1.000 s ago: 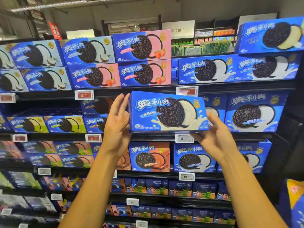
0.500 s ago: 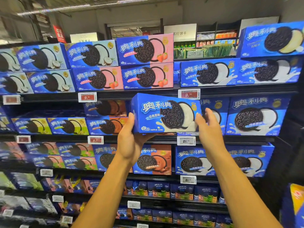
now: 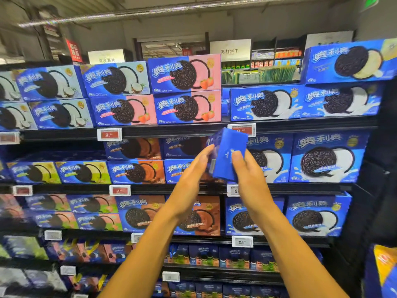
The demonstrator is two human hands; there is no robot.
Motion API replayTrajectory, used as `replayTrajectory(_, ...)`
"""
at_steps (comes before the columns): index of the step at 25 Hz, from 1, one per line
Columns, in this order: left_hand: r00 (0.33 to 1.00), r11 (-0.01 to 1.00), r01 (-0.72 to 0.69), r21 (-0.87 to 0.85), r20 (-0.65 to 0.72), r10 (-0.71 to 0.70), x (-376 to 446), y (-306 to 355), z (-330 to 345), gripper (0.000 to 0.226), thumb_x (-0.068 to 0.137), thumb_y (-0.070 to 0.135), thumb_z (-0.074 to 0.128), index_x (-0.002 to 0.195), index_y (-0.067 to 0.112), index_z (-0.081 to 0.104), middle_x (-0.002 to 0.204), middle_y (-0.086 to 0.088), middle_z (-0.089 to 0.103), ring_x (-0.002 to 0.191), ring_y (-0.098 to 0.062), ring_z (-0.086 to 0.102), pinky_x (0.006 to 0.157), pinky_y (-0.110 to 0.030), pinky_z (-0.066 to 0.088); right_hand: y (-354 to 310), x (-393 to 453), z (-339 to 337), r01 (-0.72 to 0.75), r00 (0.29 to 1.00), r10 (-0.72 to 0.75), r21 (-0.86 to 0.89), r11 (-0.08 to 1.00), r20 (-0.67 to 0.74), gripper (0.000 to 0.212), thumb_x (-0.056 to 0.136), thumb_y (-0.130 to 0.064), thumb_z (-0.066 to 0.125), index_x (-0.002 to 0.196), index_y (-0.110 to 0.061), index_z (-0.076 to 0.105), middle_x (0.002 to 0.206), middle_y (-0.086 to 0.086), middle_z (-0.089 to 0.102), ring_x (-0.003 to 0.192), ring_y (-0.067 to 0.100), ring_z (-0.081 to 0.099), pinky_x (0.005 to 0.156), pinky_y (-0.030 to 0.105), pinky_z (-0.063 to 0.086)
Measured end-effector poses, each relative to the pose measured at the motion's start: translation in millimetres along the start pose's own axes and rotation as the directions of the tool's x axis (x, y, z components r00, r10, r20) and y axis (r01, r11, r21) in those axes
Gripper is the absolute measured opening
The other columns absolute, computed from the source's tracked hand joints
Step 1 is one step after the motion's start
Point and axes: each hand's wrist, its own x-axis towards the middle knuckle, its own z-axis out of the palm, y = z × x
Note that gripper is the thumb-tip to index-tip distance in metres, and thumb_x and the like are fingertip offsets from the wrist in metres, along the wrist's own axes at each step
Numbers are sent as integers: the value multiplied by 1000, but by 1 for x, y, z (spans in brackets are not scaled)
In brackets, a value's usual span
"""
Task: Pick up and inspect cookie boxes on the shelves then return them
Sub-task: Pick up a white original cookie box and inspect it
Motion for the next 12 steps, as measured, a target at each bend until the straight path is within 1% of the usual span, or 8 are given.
replayTrajectory(2, 999, 999, -18, 49, -26, 20, 5, 2, -17, 39, 98, 38, 41, 136, 30, 48, 141, 17, 54, 130, 5, 47, 109, -16, 37, 3, 5, -15, -87, 994, 98, 200, 976, -49, 28, 106, -32, 40, 115, -24, 66, 108, -6, 76, 98, 12, 71, 84, 29, 56)
replayTrajectory(3, 994, 993, -39, 111, -101, 51, 8, 2, -27, 35, 99, 32, 47, 135, 30, 49, 140, 17, 53, 128, 7, 48, 108, -16, 38, 6, 7, -25, -128, 986, 154, 306, 943, -64, 30, 104, -35, 42, 115, -23, 66, 109, -3, 76, 97, 15, 70, 87, 37, 56)
replayTrajectory(5, 948, 983, -3, 183, -313, 62, 14, -5, -49, 40, 99, 18, 56, 137, 27, 46, 138, 14, 50, 129, 3, 46, 110, -23, 37, 9, 9, -45, -172, 976, 214, 446, 878, -44, 37, 99, -43, 43, 120, -24, 66, 118, 4, 73, 103, 23, 69, 94, 51, 50)
replayTrajectory(6, 920, 985, 49, 165, -392, 20, 15, -9, -58, 46, 97, 17, 58, 140, 26, 43, 139, 10, 48, 132, -3, 45, 108, -27, 36, 11, 9, -52, -182, 976, 218, 483, 856, -20, 43, 98, -46, 41, 125, -23, 65, 124, 6, 71, 109, 26, 67, 95, 52, 49)
replayTrajectory(7, 905, 987, 103, 120, -424, -43, 15, -14, -64, 50, 97, 23, 60, 142, 26, 41, 142, 7, 46, 132, -7, 45, 104, -28, 36, 14, 9, -58, -190, 975, 221, 514, 837, 1, 48, 97, -49, 40, 129, -22, 64, 129, 7, 69, 114, 28, 65, 96, 52, 49)
replayTrajectory(8, 904, 986, 154, 72, -414, -111, 15, -17, -68, 52, 96, 32, 61, 143, 29, 40, 144, 5, 46, 128, -7, 49, 99, -29, 38, 17, 10, -62, -194, 976, 218, 552, 811, 22, 51, 96, -50, 40, 131, -22, 63, 133, 9, 66, 119, 31, 63, 98, 53, 48)
replayTrajectory(10, 921, 975, 221, 5, -330, -207, 12, -22, -69, 57, 87, 53, 61, 139, 35, 44, 142, 7, 53, 121, -5, 56, 91, -29, 45, 22, 12, -66, -192, 977, 206, 629, 753, 52, 50, 98, -50, 38, 131, -23, 65, 137, 10, 63, 122, 34, 60, 100, 55, 45)
replayTrajectory(12, 960, 982, 176, -66, -210, -186, 7, -21, -64, 53, 85, 59, 56, 134, 38, 54, 135, 7, 62, 122, -14, 60, 89, -33, 50, 26, 14, -68, -186, 977, 204, 682, 708, 55, 50, 103, -49, 33, 136, -23, 60, 136, 9, 63, 121, 33, 61, 96, 54, 50)
